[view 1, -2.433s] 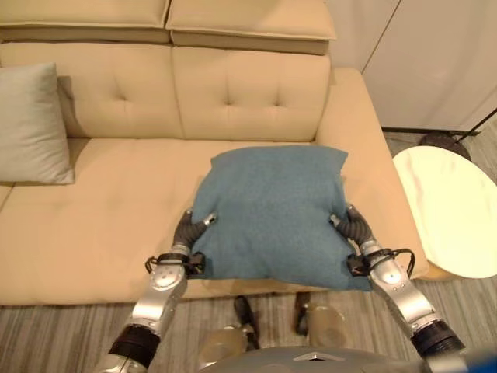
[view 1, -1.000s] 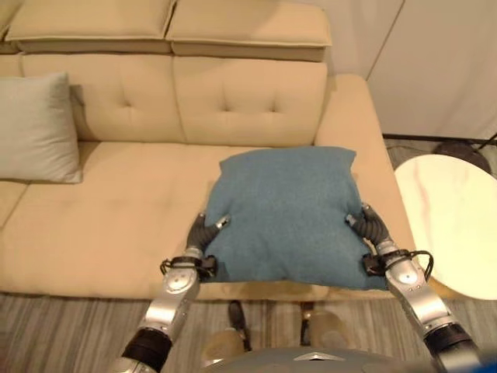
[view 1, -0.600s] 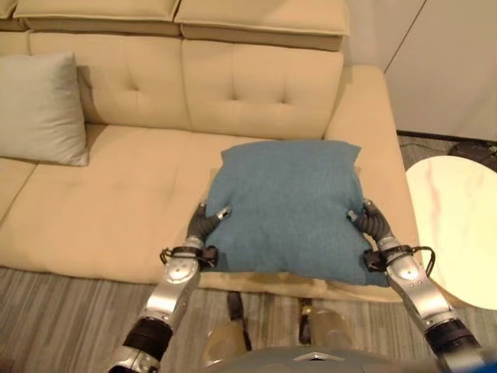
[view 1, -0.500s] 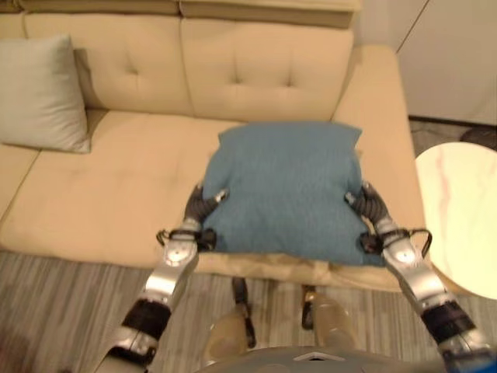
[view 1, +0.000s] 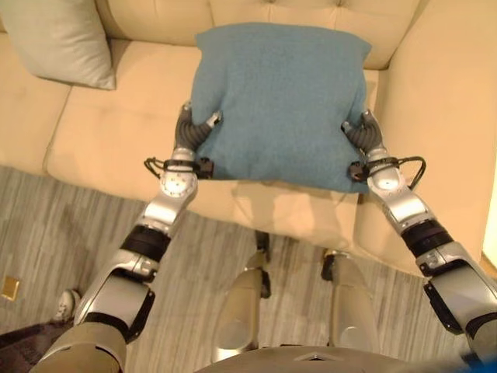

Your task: Pick up all the scattered cushions and arrange them neatly on the sofa.

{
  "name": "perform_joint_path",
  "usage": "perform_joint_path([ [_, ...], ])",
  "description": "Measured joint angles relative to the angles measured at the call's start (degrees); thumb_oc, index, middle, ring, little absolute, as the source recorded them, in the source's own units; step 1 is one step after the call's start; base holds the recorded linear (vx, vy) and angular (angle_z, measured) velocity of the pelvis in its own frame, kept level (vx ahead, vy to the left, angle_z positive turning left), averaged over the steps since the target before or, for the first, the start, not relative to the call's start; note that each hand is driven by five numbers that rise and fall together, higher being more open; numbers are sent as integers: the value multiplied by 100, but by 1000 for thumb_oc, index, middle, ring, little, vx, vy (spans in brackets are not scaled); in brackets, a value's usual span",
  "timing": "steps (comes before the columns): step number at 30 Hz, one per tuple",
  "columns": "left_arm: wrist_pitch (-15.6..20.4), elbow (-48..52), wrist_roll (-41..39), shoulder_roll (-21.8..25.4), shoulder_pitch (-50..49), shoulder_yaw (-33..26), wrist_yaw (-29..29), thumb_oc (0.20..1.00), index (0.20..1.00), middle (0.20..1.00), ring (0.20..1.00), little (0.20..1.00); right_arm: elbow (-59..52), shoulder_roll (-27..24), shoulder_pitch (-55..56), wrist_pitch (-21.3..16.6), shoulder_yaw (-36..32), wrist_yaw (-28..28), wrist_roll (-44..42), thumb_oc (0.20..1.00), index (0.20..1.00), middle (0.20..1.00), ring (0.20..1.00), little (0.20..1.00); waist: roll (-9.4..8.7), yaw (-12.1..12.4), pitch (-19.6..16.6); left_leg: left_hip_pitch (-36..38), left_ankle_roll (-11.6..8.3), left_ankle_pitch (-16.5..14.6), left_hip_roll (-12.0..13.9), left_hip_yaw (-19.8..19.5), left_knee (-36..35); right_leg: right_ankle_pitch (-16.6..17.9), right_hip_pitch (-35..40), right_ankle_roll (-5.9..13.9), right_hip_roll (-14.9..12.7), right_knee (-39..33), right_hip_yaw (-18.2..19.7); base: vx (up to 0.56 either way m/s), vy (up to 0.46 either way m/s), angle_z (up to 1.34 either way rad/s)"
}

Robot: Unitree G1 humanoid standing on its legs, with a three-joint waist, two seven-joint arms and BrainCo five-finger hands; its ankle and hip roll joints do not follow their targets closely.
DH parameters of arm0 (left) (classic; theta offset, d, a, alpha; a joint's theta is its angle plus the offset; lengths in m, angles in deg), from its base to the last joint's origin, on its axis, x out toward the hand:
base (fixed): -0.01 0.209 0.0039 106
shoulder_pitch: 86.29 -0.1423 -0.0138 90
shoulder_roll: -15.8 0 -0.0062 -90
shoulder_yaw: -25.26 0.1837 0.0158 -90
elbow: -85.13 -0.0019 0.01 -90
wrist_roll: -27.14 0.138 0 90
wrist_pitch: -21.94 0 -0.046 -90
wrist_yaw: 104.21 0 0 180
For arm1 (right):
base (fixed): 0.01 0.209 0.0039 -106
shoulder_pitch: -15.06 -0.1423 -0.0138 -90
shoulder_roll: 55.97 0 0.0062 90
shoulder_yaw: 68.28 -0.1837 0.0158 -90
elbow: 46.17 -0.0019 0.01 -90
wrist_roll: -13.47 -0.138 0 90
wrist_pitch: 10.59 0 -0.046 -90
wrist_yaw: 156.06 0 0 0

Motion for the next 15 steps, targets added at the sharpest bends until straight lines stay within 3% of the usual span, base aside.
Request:
perform_joint_path([
  [7,-2,-977,12,314,2101,612,-366,200,200,200,200,200,653,-72,-1464,7,164,-500,-1,200,200,200,200,200,-110,-235,208,-498,-57,87,18,-7,78,52,-522,-53,27,112,26,-32,-55,-1],
  [15,55,-766,622,264,2556,527,-1048,200,200,200,200,200,297,-450,-1866,5,113,-1250,725,200,200,200,200,200,-118,-323,223,-711,-57,87,45,121,64,52,-840,-54,73,144,127,26,-27,-7],
])
